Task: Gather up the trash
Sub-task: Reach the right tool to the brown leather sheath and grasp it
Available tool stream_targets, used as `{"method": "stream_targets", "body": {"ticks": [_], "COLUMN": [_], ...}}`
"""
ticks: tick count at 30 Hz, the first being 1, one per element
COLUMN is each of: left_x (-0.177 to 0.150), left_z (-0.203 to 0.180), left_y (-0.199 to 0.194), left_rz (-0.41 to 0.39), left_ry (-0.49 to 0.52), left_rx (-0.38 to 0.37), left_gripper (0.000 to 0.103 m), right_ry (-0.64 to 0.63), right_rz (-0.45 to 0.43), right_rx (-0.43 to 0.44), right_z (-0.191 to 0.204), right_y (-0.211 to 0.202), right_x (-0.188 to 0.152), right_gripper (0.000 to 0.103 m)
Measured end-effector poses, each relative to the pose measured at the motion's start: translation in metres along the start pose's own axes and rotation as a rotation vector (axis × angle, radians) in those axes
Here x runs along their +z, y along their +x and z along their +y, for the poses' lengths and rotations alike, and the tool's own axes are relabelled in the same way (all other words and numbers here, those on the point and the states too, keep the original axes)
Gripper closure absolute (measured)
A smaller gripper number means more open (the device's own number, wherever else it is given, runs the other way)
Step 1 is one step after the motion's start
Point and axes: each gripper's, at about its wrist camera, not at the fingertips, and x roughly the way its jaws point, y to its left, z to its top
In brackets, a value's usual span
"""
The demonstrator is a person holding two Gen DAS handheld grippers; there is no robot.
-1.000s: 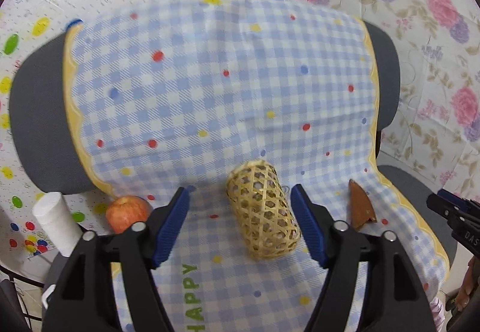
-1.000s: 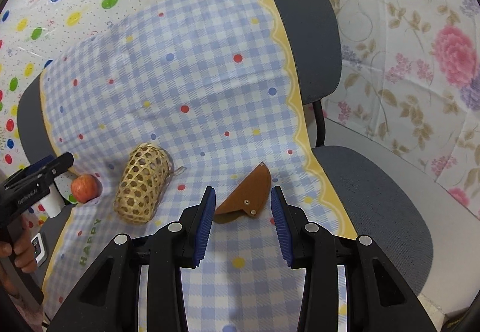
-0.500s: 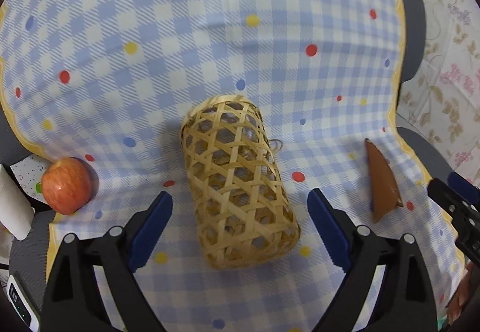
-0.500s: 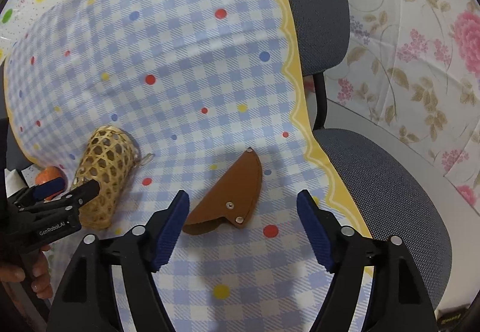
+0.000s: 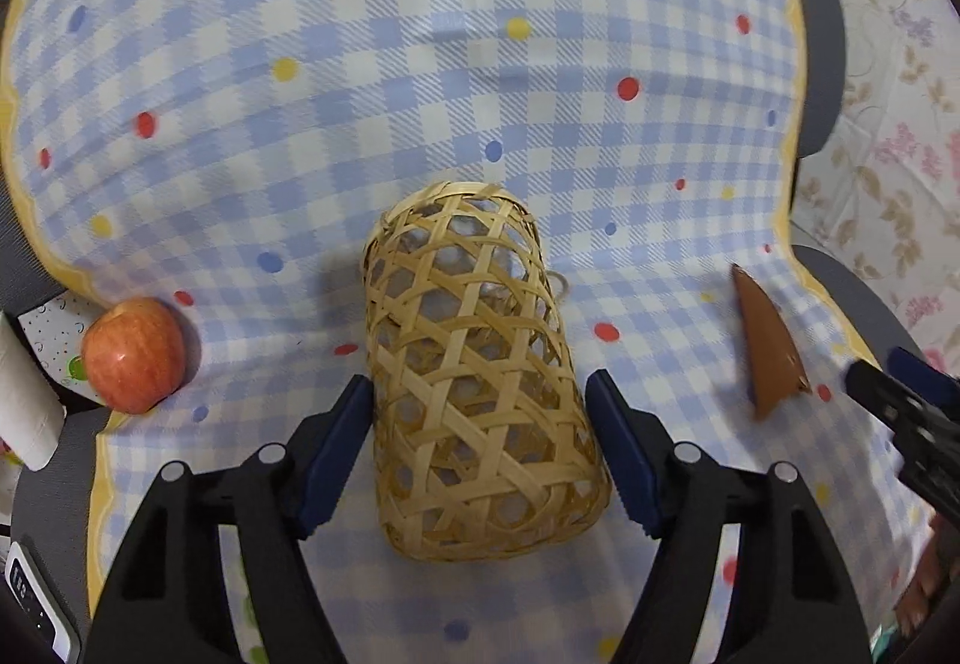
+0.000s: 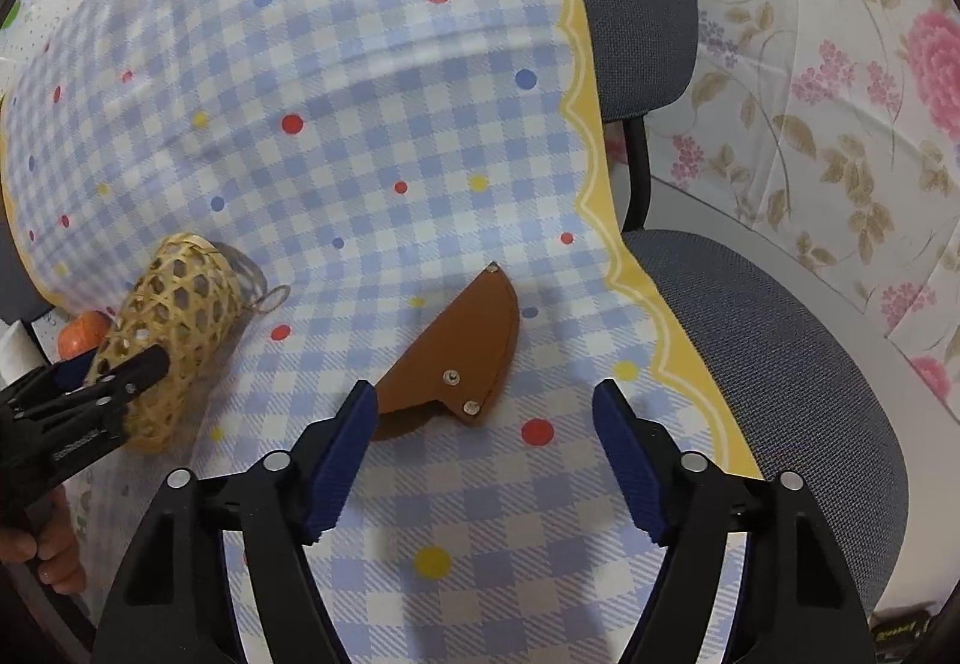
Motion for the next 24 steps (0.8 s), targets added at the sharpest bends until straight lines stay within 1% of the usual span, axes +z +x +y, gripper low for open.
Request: {"method": "stream_targets", "body": {"ticks": [5,6,7,9,12,14,16,18,20,21,22,24], "left_x": [-0.016,-0.018,-0.021,-0.025,-0.027,-0.026,-0.026,-0.026,-0.026,-0.026,-0.026,-0.026], "left_z": [0.012,0.012,0.012,0.011,0.012,0.013,0.014,0.015,0.015,0.016,0.016,0.015], "left_y": [-0.025,-0.028,-0.03,-0.034,-0.034,-0.034,-0.034,-0.034,-0.034,-0.034,-0.034,-0.035], "left_rz": [-0.009,-0.007,-0.009,-0.015,-0.016,-0.015,-0.013,-0.013,-0.013,-0.013,-0.013,-0.012], "left_ry": [-0.001,0.005,0.013,0.035,0.034,0.028,0.024,0.022,0.02,0.017,0.017,0.011], "left_rx": [-0.063,-0.072,-0.075,-0.068,-0.073,-0.075,-0.08,-0.083,-0.087,-0.088,-0.089,-0.092], "left_gripper": [0.032,0.032,0.032,0.032,0.032,0.032,0.032,0.032,0.032,0.032,0.032,0.032], "right_ry": [0.012,0.018,0.025,0.039,0.069,0.059,0.033,0.024,0.016,0.012,0.009,0.005], "right_rz": [0.033,0.041,0.05,0.068,0.089,0.108,0.143,0.169,0.176,0.175,0.173,0.176], "right_rx": [0.006,0.004,0.002,-0.018,-0.034,-0.074,-0.112,-0.123,-0.121,-0.118,-0.11,-0.102], "right_z": [0.009,0.011,0.013,0.016,0.017,0.018,0.02,0.018,0.014,0.012,0.009,0.005], "right_y": [0.02,0.026,0.035,0.049,0.067,0.078,0.087,0.089,0.085,0.081,0.075,0.068], "right_x": [0.004,0.006,0.01,0.017,0.026,0.032,0.033,0.03,0.021,0.018,0.015,0.008], "right_gripper": [0.029,0.025,0.022,0.022,0.022,0.022,0.027,0.033,0.036,0.04,0.046,0.047]}}
